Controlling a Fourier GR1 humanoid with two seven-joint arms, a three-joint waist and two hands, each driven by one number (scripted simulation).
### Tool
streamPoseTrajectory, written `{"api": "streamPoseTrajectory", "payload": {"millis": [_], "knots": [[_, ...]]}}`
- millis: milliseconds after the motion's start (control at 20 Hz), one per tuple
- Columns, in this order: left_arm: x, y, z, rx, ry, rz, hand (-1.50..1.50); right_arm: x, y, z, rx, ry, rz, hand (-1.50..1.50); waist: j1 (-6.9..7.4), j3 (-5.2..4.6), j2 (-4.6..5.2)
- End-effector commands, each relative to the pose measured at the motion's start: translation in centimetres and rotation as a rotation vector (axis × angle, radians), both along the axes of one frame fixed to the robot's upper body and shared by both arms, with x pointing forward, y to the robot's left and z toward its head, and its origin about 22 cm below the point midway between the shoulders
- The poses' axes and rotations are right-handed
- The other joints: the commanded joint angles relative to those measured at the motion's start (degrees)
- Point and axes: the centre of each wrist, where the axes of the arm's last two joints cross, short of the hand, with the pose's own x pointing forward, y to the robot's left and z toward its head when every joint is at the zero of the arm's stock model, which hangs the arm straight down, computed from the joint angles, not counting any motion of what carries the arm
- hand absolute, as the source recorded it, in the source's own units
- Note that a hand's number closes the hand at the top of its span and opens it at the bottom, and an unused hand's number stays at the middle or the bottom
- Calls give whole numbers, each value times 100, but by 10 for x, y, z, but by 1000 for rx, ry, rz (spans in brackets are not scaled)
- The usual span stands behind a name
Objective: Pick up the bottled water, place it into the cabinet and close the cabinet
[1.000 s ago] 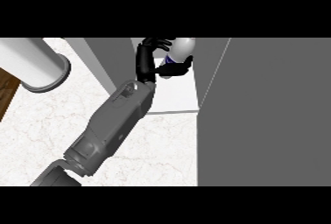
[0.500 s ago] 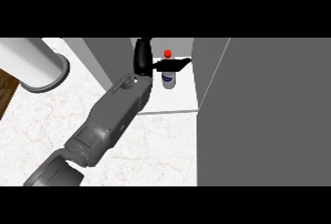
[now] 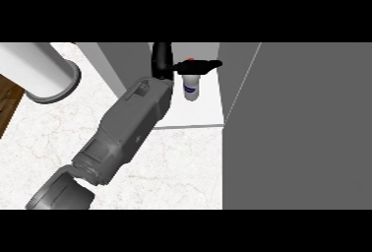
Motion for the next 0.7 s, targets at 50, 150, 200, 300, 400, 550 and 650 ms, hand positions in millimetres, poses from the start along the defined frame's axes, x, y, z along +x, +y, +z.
{"api": "streamPoseTrajectory", "payload": {"millis": [50,150,200,300,400,550,650], "knots": [[-4,-6,8,-119,-52,-104,-150,-1,10,19,4,-53,-2,-150,86,1,-49],[-9,-9,6,-119,-15,-155,-150,0,15,24,21,-35,10,-150,148,1,-67],[-16,2,-16,-152,-23,-150,-150,-3,10,12,-2,-45,1,-150,124,3,-78],[-26,-4,-21,-134,-17,-194,-150,2,18,29,-4,-39,2,-150,204,-1,-82],[-30,-6,-17,-136,-18,-187,-150,-1,15,28,-3,-20,6,-150,195,2,-80],[-46,-13,-16,-171,-8,-215,-150,0,20,28,1,-21,26,-150,288,1,-115],[-58,-19,-18,-199,15,-254,-150,4,27,35,6,-26,39,-150,255,-2,-91]]}}
